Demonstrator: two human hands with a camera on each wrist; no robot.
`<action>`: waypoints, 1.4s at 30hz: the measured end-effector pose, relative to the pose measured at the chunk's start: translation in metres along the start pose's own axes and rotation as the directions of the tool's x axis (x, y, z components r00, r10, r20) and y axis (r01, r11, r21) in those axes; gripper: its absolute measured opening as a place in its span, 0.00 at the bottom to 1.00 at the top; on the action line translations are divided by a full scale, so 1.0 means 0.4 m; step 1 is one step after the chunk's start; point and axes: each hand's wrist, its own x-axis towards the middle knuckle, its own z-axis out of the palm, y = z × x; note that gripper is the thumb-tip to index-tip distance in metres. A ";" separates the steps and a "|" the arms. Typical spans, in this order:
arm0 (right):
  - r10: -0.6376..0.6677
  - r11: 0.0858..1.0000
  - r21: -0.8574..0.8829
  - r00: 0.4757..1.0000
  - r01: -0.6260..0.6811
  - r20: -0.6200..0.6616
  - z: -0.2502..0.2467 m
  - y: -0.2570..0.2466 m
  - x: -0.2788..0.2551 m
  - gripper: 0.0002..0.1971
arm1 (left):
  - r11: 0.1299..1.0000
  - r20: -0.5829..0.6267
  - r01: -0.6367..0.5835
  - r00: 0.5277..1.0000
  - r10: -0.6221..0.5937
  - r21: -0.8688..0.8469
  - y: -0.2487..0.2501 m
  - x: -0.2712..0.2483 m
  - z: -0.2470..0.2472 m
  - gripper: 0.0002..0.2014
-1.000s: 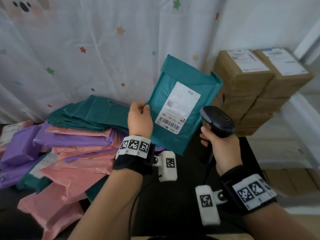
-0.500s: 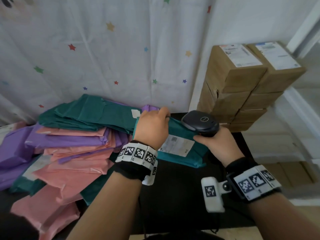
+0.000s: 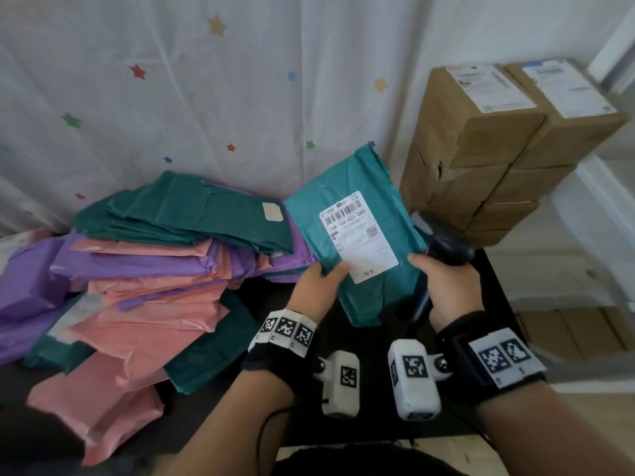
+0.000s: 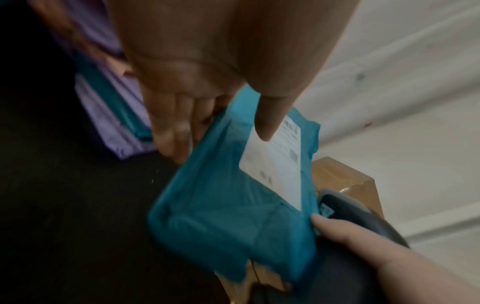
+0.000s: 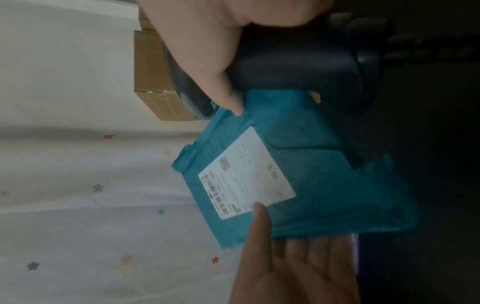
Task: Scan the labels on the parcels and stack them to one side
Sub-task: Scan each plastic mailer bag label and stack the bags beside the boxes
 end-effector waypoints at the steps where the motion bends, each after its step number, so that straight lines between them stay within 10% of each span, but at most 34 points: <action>1: 0.002 1.000 -0.014 1.000 -0.002 -0.007 0.000 0.010 -0.003 0.17 | 0.993 0.036 0.027 0.999 -0.023 -0.116 -0.007 -0.001 0.013 0.21; 7: 0.019 0.993 -0.117 0.998 -0.012 0.058 -0.019 0.063 -0.003 0.20 | 0.921 0.043 0.028 0.999 -0.012 -0.389 -0.040 0.019 0.014 0.20; 17: -0.036 0.971 -0.224 0.975 0.086 0.217 -0.015 0.089 -0.035 0.12 | 0.995 -0.079 -0.061 0.995 0.054 -0.077 -0.073 0.043 -0.018 0.18; 42: 0.022 0.967 -0.252 0.968 0.044 0.251 -0.006 0.064 -0.055 0.11 | 0.998 -0.079 0.001 0.997 -0.005 -0.056 -0.111 0.062 -0.012 0.17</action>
